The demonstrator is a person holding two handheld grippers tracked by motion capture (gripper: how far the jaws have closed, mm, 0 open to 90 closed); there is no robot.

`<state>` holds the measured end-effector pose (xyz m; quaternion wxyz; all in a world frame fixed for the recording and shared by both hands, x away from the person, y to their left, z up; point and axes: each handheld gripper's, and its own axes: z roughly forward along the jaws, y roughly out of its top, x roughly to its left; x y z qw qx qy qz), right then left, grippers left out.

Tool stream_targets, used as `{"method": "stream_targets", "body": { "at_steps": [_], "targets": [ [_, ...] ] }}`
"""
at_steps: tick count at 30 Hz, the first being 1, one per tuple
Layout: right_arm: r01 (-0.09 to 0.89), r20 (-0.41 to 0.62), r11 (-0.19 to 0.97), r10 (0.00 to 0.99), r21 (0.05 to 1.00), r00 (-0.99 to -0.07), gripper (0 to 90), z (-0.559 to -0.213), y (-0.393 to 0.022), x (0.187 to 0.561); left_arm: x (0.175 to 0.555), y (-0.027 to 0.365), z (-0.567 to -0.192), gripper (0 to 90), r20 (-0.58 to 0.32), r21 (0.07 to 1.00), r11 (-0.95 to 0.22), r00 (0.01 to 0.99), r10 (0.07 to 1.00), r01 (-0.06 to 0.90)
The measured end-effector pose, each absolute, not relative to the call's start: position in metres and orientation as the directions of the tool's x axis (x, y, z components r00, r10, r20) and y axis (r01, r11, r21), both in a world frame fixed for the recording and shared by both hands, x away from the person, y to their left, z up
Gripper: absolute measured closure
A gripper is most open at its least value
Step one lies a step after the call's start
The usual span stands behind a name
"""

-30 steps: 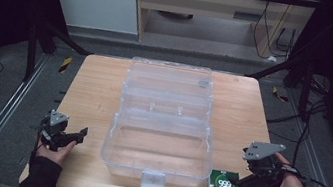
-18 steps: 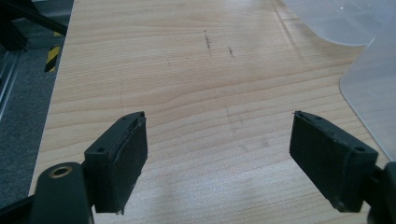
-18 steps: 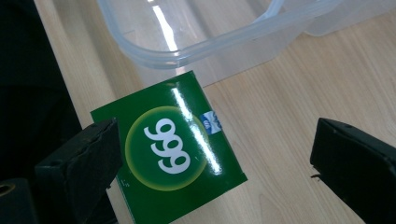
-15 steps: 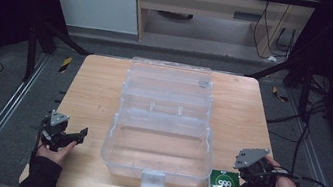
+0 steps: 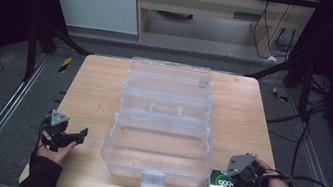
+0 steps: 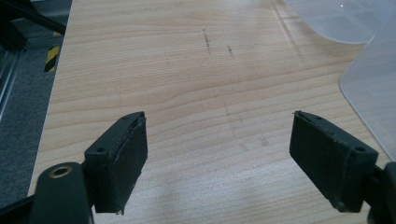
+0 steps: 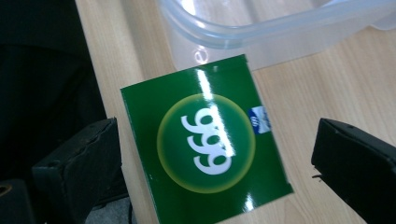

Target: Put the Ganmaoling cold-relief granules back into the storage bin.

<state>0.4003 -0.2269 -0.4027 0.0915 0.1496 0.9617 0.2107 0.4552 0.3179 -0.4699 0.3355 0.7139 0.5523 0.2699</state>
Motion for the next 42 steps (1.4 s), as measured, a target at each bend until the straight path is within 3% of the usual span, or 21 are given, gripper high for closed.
{"method": "stream_targets", "body": {
  "at_steps": [22,42],
  "targets": [
    [0.209,-0.104,0.929,0.251,0.306,-0.962,2.0,-0.424,-0.209,0.406,0.456,0.318,-0.471,18.6,0.018,0.774,-0.169,0.245,0.969,0.61],
    [0.196,-0.071,0.944,0.222,0.267,-0.972,5.2,-0.446,-0.209,0.415,0.456,0.318,-0.472,18.9,0.021,0.771,-0.172,0.246,0.969,0.613]
  ]
}}
